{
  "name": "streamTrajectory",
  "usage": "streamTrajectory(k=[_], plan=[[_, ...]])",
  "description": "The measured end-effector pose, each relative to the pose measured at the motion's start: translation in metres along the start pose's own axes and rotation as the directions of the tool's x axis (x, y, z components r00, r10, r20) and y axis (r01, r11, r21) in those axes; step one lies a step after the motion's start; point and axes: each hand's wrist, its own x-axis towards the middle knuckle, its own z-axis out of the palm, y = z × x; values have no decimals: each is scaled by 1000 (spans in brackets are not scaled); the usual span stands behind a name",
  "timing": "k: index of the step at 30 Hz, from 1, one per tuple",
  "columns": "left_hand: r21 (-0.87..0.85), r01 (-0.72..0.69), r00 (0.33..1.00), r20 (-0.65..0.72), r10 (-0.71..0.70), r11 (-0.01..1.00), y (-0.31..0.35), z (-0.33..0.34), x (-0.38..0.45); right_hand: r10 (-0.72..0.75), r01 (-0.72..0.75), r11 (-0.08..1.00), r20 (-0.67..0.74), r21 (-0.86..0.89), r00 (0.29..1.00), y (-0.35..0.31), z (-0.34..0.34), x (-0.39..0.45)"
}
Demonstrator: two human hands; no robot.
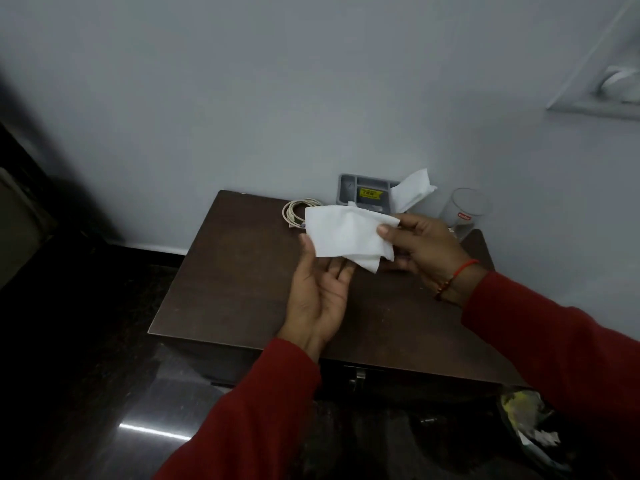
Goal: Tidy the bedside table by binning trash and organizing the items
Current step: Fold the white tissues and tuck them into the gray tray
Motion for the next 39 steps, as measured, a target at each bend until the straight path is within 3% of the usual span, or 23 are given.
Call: streamTrajectory(k=[6,10,13,17,22,28,33,39], plan=[[-84,-99,987,-136,87,992,7,-6,9,-49,53,997,58,-56,997,3,0,-1],[-77,-118,980,-169,104,990,9,-9,8,-294,285,951,-63,-118,954,-28,-16,20],[-54,-107,984,-150,98,993,9,-9,7,-474,424,837,-69,-346,878,-62,-32,46],[-19,-92,990,-108,90,996,8,-7,6,-580,431,595,9,-679,815,-90,-43,86],[-12,-85,992,-91,84,996,4,-6,7,-616,374,244,155,-895,772,-96,-37,118],[-25,-90,993,-78,88,996,6,-8,10,-604,320,159,164,-934,780,-90,-40,132],[-22,-79,994,-82,77,997,8,-8,13,-639,313,185,128,-931,759,-90,-47,134],[-6,-76,994,-76,75,997,8,-6,15,-569,344,48,257,-938,781,-87,-43,135]])
